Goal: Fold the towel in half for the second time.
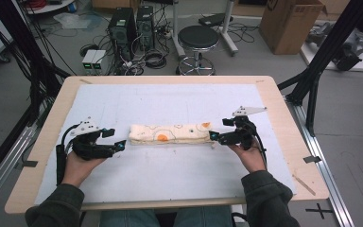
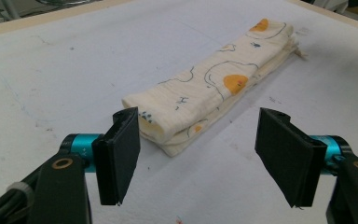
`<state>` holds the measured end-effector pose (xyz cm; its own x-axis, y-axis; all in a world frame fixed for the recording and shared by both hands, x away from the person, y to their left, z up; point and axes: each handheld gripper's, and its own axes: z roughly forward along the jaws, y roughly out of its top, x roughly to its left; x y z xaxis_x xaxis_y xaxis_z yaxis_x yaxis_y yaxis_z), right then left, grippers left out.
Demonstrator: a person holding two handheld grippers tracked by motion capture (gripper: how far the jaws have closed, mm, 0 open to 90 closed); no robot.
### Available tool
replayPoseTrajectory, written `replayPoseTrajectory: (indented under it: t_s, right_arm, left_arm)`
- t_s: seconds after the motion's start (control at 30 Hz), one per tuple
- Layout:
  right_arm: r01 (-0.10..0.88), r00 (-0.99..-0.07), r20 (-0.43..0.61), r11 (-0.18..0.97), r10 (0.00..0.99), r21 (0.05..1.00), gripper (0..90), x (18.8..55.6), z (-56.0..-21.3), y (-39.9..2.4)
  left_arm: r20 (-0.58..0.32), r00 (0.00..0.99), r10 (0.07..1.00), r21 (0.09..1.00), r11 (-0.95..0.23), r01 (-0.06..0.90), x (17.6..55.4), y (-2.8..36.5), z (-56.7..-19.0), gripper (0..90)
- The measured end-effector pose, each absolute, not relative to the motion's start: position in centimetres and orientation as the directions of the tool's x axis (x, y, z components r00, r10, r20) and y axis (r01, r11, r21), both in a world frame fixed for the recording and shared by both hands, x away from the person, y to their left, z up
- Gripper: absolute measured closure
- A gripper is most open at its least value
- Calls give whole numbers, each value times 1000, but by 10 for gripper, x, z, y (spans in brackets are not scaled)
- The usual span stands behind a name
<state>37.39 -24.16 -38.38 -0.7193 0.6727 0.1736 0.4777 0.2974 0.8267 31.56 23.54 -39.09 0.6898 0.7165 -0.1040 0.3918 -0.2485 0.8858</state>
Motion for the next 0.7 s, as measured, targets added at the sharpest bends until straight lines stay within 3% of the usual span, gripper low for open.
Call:
replayPoseTrajectory:
  t_s: [0.7]
  right_arm:
    - [451,-739,151,316,657,835,124,348,-390,-245]
  left_arm:
    - [-91,686,722,885,-258,389,289,241,-398,262]
